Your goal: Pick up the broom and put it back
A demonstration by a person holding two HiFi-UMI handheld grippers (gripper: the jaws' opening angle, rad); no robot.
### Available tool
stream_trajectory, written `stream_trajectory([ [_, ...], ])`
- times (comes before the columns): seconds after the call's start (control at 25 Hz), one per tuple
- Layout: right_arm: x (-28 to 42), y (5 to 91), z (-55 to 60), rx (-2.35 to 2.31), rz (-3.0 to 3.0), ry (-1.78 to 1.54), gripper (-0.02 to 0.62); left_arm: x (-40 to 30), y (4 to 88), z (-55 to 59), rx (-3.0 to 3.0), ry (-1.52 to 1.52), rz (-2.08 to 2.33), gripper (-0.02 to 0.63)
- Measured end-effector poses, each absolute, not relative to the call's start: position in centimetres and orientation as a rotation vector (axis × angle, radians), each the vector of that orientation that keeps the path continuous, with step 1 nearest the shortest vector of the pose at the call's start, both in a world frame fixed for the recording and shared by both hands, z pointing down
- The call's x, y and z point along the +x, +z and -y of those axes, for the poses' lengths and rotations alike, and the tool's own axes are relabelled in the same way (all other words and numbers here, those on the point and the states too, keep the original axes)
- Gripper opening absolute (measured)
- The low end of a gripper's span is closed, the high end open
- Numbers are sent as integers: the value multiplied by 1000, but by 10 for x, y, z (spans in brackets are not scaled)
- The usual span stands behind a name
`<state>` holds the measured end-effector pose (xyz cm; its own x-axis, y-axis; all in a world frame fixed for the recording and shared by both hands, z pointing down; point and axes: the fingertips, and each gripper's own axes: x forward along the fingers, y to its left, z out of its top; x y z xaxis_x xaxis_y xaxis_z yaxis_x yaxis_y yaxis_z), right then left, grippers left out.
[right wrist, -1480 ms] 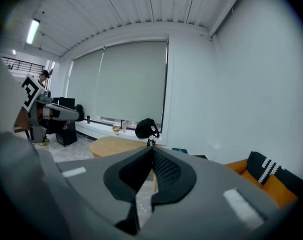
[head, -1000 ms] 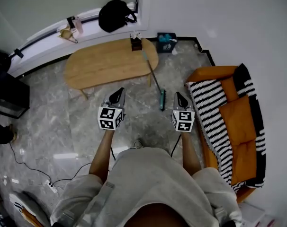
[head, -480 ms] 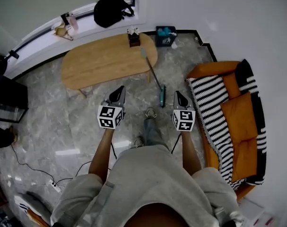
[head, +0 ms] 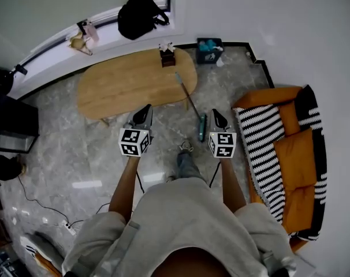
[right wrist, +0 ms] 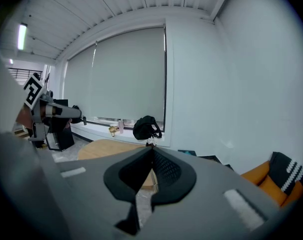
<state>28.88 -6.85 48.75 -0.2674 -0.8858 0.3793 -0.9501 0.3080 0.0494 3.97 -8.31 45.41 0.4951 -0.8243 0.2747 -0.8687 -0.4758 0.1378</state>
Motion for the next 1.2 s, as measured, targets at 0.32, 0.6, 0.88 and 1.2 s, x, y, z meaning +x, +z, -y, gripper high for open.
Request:
stream_trajectory([
  [0.32, 304, 485, 154, 1593, 2306, 290, 0, 64, 454, 160, 2444, 279, 1477, -5],
  [0.6, 311, 495, 221, 1528, 2336, 323, 0, 85, 460, 219, 2404, 294, 1508, -5],
  [0.88, 306, 513, 261, 1490, 2336, 350, 0, 82, 471, 250, 2363, 317, 1543, -5],
  [1.2, 292, 530, 276, 1467, 2324, 386, 0, 55, 492, 263, 2315, 347, 1565, -5],
])
